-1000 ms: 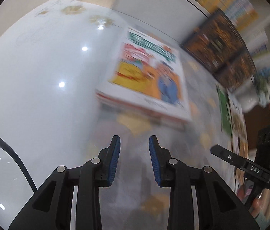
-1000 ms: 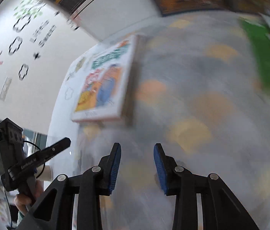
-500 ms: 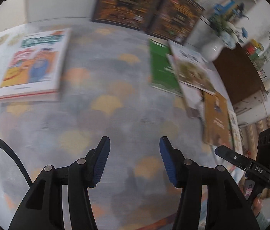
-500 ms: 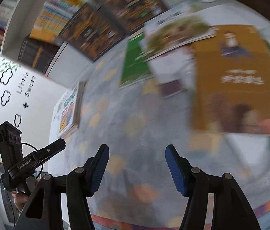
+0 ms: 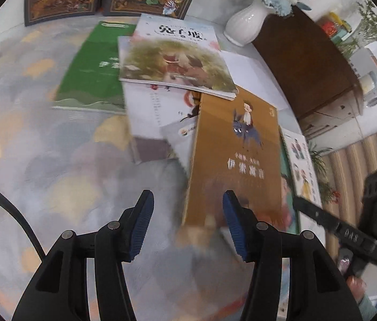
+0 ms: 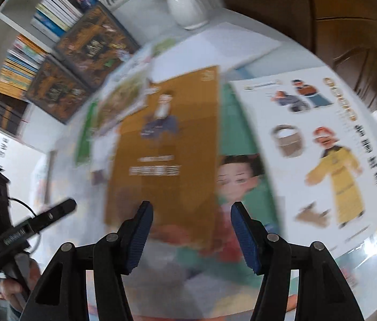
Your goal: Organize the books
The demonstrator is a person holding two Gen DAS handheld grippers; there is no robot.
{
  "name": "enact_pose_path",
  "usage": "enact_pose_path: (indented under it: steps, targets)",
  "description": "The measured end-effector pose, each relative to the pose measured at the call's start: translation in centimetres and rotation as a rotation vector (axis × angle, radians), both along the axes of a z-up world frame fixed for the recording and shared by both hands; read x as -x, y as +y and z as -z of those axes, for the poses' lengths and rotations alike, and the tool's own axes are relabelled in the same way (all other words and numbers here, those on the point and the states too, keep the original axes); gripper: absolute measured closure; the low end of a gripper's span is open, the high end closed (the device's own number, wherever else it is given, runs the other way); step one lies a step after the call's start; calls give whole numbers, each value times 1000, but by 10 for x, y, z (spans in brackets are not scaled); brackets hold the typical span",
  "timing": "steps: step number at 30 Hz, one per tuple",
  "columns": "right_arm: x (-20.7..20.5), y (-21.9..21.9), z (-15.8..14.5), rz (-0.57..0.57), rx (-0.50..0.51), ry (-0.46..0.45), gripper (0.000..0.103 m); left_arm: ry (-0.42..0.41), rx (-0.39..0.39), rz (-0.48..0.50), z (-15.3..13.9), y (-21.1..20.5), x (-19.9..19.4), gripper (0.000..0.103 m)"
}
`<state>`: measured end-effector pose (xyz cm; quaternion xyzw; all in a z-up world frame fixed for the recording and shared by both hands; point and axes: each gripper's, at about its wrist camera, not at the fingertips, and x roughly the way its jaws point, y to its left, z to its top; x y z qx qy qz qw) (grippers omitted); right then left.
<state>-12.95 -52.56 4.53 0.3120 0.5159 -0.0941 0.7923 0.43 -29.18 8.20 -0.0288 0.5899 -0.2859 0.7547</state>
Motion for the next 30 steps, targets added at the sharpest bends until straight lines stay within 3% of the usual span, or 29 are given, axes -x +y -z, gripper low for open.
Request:
enact_pose_path:
  steps: [2,3,6,8,14,20,24,30]
  targets:
    - [-2,-6,11,-18,-33,40,64,-15,-40,-30,8,-9,-3,54]
    - [-2,-8,14,-30,-53,40,65,-6,-41,-46,12,-12,-5,54]
    - [-8,-12,10,-19,26,27,65,26,-5,-69,21,-18,-7,54]
    - [-16,-14,14,-34,20,30,65,50,-5,-58,28,-23,-6,55]
    - [-36,4,14,-154,86,38,64,142,53,-87,40,-24,3,56]
    - [-24,26,12,-247,141,78,63,139,31,-107,35,-13,28,56]
    - [-10,46,10,-349,146,121,63,160,48,-161,29,12,59,56]
    - [-5,98,3,-473,113,107,63,212,59,-275,22,81,107,56]
